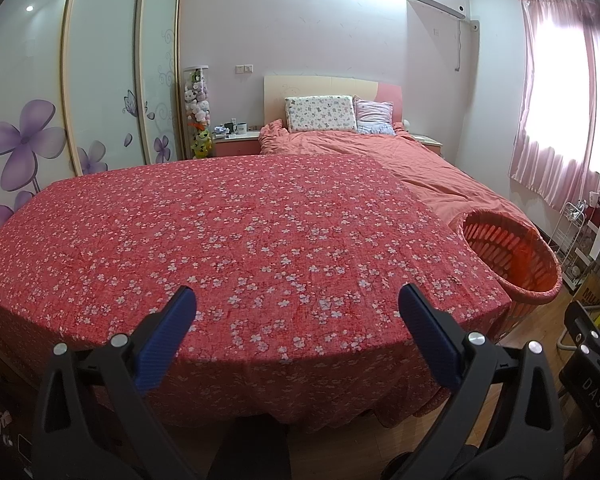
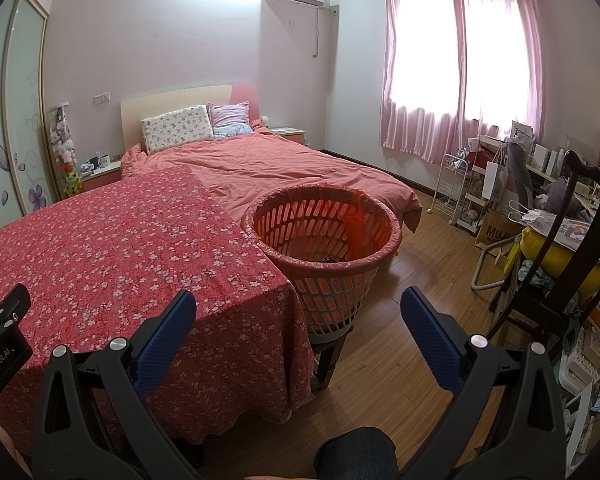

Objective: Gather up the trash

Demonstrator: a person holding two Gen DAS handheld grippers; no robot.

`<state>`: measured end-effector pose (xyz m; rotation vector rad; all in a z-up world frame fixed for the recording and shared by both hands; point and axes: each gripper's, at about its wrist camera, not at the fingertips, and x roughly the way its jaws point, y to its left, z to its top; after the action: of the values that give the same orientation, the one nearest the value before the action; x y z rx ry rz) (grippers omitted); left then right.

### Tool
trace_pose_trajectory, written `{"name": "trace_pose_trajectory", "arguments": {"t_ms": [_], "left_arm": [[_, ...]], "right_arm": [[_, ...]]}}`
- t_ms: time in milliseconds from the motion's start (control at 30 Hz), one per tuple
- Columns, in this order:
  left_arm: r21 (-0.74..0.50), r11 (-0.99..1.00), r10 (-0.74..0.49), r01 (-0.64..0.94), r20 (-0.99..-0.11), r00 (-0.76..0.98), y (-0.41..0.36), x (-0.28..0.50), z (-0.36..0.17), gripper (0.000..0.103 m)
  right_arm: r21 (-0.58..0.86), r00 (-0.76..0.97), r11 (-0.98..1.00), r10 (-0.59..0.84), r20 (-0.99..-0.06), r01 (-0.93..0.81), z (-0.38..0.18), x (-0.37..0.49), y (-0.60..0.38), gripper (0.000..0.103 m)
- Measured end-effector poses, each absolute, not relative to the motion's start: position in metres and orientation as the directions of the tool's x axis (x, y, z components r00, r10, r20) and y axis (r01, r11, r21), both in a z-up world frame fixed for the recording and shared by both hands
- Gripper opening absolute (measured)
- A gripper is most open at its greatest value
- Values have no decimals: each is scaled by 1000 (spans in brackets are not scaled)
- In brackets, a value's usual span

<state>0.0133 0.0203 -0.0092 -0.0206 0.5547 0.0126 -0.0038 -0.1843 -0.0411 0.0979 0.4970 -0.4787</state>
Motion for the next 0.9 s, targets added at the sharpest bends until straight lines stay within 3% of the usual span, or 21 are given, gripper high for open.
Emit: {"name": "trace_pose_trajectory", "arguments": {"t_ms": [900], "left_arm": [[-10, 1000, 9, -17, -522, 853, 20, 12, -8, 99]], "right_arm": [[-22, 772, 885, -418, -479, 465, -41, -4, -185, 101]]}}
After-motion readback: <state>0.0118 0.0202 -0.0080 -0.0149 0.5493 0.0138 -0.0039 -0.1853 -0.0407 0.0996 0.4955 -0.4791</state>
